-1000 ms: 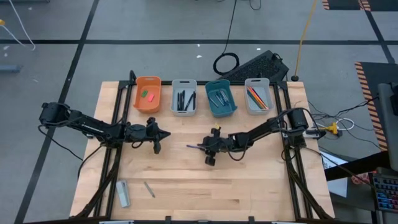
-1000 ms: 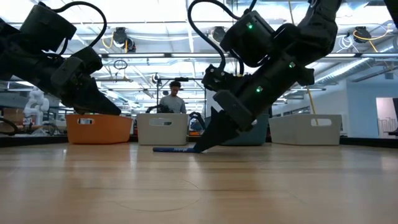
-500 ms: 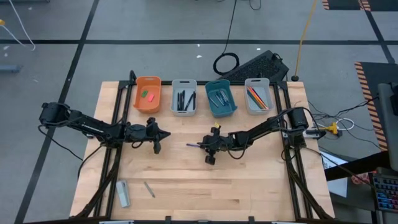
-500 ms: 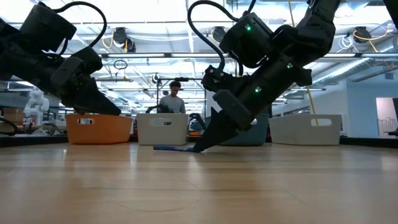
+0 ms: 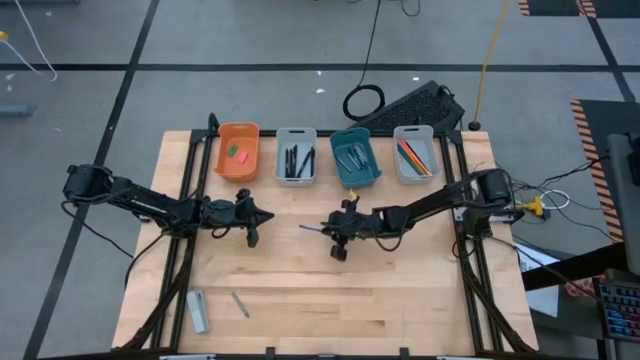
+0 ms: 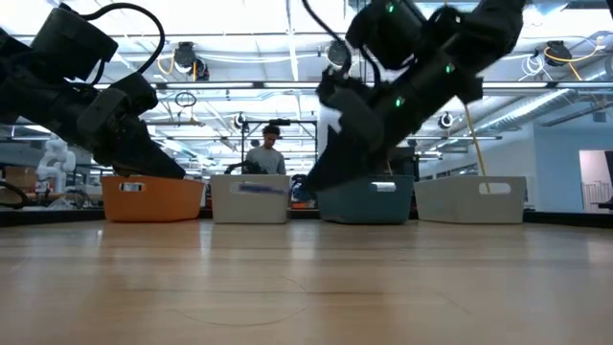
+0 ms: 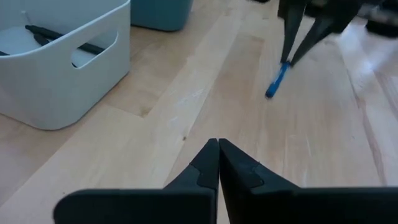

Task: Sort crayons/erasers/pens/pencils in bins
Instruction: Put the blue crayon into the blue bin

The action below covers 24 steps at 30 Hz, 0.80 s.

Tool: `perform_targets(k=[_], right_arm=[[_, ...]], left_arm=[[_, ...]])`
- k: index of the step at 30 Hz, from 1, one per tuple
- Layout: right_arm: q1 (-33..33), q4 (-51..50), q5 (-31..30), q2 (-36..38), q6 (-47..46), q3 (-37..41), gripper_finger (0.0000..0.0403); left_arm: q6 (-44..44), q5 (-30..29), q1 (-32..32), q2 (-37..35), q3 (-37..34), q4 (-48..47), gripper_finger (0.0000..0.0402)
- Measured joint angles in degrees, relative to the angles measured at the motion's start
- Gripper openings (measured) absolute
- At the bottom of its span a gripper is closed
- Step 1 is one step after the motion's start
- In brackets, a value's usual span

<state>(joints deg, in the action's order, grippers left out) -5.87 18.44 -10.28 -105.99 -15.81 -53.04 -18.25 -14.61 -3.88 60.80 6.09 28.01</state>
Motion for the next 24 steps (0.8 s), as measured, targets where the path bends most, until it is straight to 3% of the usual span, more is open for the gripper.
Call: perform_targets(k=[7, 13, 18, 24], right_arm=[[2.70, -12.29, -6.32, 11.16, 0.26, -0.02, 0.0021], [12.72, -22.24, -10.85, 20.60, 0.02, -0.07, 0.0021], [23.86, -25.03, -9.86, 21.44, 0.77, -0.07, 0.0021], [35.20, -22.92, -2.26, 16.98, 3.12, -0.09, 0.0021]], left_arm=[[0.85, 0.53, 0.00, 0.01, 0.00, -0.09, 0.0006], [1.91, 1.16, 0.00, 0.00, 0.00, -0.04, 0.0012], [2.07, 1.20, 0.00, 0.00, 0.00, -0.01, 0.0005], [2.11, 1.31, 0.00, 0.02, 0.00, 0.01, 0.0012]])
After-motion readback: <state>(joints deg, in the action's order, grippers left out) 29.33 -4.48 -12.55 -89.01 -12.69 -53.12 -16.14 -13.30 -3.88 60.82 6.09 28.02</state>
